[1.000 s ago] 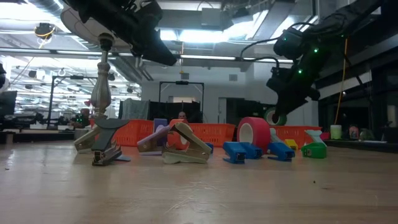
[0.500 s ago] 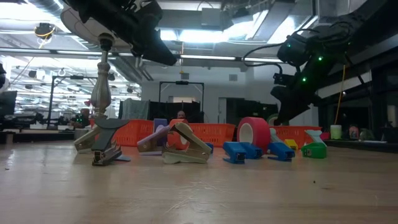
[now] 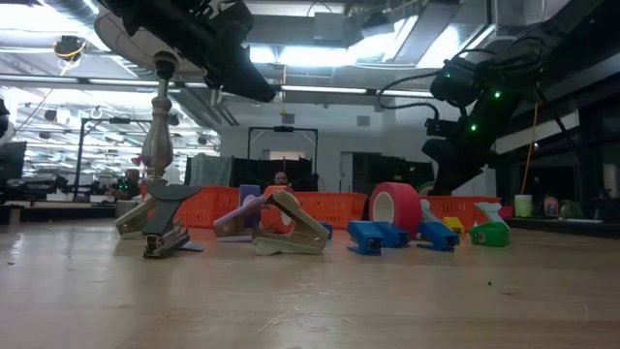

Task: Pick and place Stapler, Stapler remover, tape
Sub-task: Put the green tape into the right orange bin, then put the red tape into the right orange bin

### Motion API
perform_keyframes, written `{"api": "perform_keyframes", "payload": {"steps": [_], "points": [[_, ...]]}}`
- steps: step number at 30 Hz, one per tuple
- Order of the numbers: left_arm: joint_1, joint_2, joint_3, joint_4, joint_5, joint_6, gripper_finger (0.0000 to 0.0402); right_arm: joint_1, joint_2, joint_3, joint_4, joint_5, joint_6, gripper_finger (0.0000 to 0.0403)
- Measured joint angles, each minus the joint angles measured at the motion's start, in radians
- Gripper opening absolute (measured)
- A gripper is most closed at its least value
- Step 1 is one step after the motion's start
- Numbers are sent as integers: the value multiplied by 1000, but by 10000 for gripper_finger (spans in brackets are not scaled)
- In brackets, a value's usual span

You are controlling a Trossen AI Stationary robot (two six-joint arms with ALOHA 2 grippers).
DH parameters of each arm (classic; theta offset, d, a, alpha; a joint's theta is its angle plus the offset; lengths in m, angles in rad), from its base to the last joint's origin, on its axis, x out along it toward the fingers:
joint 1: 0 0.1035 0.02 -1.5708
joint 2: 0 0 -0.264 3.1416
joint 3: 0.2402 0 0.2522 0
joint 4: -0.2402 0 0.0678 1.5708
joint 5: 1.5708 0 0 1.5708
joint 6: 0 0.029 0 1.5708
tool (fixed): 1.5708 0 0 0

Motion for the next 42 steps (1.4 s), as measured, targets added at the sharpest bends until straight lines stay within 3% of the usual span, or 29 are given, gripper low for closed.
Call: {"api": "perform_keyframes", "payload": {"steps": [7, 22, 33, 42], "points": [[0, 0, 0, 0, 0, 2, 171, 0, 33, 0, 26, 39, -8, 122], [0, 0, 0, 0, 0, 3, 171, 0, 33, 3, 12, 52, -28, 187], [-1, 0, 0, 0, 2, 2, 171, 0, 33, 120, -64, 51, -101, 213], [-22, 0, 0, -1, 18, -23, 171, 78, 33, 198, -123, -82, -71, 214]]}}
